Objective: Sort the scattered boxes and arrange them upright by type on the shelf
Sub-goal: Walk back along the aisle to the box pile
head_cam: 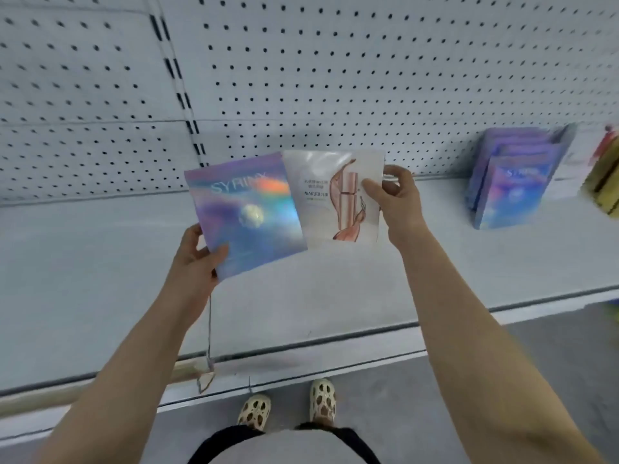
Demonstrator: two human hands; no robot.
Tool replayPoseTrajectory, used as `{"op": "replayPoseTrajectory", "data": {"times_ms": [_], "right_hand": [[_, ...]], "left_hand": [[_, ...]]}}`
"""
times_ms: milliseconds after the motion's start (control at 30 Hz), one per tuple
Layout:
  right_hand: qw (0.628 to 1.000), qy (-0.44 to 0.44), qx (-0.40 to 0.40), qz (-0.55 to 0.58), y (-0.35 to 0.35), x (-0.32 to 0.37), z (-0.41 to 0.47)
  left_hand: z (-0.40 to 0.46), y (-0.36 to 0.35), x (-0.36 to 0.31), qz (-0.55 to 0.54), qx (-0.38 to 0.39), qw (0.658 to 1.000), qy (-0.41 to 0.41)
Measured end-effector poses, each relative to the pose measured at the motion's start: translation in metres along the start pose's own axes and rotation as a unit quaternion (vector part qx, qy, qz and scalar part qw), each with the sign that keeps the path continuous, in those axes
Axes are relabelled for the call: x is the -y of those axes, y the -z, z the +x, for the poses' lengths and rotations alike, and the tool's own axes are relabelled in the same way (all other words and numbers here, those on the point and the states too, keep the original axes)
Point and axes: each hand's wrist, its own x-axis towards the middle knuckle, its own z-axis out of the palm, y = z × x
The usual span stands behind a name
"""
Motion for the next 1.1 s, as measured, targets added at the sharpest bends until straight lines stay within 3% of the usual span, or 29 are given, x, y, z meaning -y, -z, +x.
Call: {"op": "replayPoseTrajectory", "data": {"times_ms": [233,533,733,900,1000,1100], "right_hand": [[0.992,0.011,0.127,-0.007,-0.021,-0.006,0.084],[0.993,0.000,0.099,-0.069,-0.025,-0.028,0.119],[0.993,0.008,0.050,-0.103,-0.025,-0.037,0.118],[0.988,0.073,0.008,-0.138,-0.008,-0.011,0.100],[0.984,0.088,0.071,-0.140,0.014,0.003,0.073],[0.981,0.040,0.146,-0.123,0.039,0.007,0.046]], "left_hand": [[-0.006,-0.040,0.025,-0.024,-0.085,0.996,0.003],[-0.014,-0.067,0.030,-0.016,-0.106,0.994,-0.003],[-0.014,-0.073,0.032,-0.012,-0.078,0.997,0.001],[-0.011,-0.080,0.032,-0.001,-0.031,0.999,0.006],[-0.009,-0.092,0.035,0.012,0.009,1.000,0.007],[-0.008,-0.115,0.041,0.023,0.057,0.998,0.013]]}}
